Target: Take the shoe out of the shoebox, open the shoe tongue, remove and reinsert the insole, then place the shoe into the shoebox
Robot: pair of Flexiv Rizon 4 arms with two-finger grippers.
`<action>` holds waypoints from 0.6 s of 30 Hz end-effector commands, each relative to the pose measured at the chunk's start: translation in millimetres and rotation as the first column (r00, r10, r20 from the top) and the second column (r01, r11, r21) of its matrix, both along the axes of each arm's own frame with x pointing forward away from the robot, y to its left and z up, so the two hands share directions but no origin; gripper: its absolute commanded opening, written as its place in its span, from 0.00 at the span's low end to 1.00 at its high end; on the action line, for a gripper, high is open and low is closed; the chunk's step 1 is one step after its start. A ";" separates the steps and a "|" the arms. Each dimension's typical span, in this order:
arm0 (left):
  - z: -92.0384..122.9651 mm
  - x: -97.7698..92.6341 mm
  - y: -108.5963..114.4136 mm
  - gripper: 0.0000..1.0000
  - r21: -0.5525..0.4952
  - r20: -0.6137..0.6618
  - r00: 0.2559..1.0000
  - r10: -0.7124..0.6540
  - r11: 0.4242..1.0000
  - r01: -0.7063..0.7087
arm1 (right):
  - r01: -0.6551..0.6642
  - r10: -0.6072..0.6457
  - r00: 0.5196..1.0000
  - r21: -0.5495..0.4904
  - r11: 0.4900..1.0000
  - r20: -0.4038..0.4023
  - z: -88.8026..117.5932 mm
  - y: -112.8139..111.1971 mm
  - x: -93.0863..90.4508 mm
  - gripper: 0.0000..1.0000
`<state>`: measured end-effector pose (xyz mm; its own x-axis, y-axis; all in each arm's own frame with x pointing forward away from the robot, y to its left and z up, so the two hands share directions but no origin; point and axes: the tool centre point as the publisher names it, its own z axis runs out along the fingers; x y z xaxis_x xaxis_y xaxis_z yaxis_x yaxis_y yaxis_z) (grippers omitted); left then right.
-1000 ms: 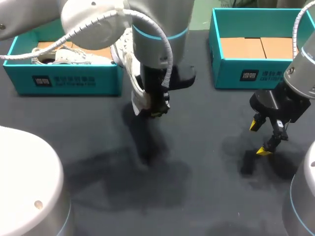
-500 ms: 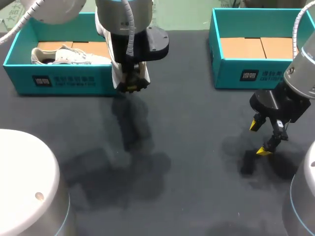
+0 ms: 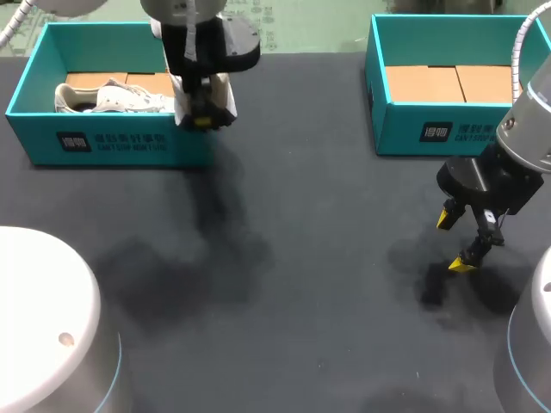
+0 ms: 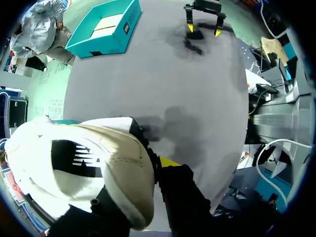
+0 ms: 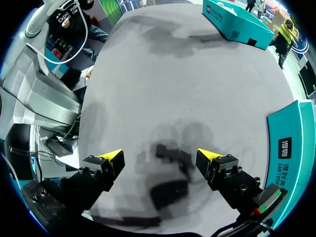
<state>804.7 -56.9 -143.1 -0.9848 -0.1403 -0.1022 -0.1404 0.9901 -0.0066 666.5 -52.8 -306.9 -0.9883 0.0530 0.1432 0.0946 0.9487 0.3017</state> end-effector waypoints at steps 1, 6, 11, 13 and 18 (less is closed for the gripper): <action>7.2 52.8 29.4 0.00 -0.032 -0.036 0.999 0.021 0.999 -0.022 | 0.000 0.000 1.000 -0.001 1.000 0.001 -0.1 -0.2 -1.0 1.00; 18.3 79.9 56.3 0.00 0.006 -0.006 0.997 0.081 0.997 -0.080 | 0.000 0.000 1.000 -0.001 1.000 0.001 -0.1 -0.2 -1.0 1.00; 24.2 105.4 75.5 0.00 0.015 -0.017 0.997 0.079 0.997 -0.079 | 0.000 0.000 1.000 -0.001 1.000 0.001 -0.1 -0.2 -1.0 1.00; 24.2 105.4 75.5 0.00 0.015 -0.017 0.997 0.079 0.997 -0.079 | 0.000 0.000 1.000 -0.001 1.000 0.001 -0.1 -0.2 -1.0 1.00; 24.2 105.4 75.5 0.00 0.015 -0.017 0.997 0.079 0.997 -0.079 | 0.000 0.000 1.000 -0.001 1.000 0.001 -0.1 -0.2 -1.0 1.00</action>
<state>910.0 19.7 -120.1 -0.9723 -0.2171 -0.0865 -0.2185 0.9758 0.0077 666.4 -52.7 -306.8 -0.9883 0.0529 0.1431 0.0945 0.9487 0.3017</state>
